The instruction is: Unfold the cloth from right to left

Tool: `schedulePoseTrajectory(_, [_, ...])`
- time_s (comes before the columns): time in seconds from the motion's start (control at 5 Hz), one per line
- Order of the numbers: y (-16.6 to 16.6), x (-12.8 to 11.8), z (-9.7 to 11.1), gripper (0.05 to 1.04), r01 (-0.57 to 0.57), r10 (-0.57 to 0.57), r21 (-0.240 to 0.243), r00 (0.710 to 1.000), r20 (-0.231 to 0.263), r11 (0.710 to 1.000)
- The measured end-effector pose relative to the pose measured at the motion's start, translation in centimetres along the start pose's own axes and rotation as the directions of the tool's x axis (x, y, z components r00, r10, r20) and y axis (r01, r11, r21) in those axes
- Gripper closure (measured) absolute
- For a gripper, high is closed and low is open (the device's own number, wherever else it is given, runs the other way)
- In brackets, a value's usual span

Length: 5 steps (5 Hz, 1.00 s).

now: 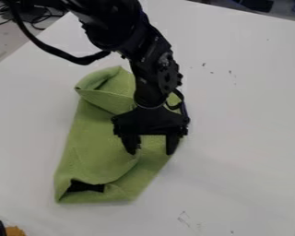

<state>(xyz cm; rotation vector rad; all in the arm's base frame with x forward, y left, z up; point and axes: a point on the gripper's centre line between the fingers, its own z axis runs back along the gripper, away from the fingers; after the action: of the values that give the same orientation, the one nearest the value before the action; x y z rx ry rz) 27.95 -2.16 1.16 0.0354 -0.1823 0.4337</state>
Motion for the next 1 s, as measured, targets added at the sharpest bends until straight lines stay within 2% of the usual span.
schedulePoseTrajectory(0.2, [0.5,0.6,1.4,0.083,-0.014,0.016,0.060,0.999,-0.031,0.998])
schedulePoseTrajectory(0.4, [-0.6,1.1,4.4,0.083,-0.019,0.021,0.090,1.000,-0.016,0.996])
schedulePoseTrajectory(0.6, [0.0,1.6,4.4,0.083,-0.053,0.054,0.079,0.999,-0.007,0.995])
schedulePoseTrajectory(0.8, [1.9,2.5,2.8,0.083,-0.075,0.076,0.042,0.997,-0.020,0.996])
schedulePoseTrajectory(1.0, [2.3,2.9,1.6,0.083,-0.052,0.052,0.019,0.998,-0.030,0.998])
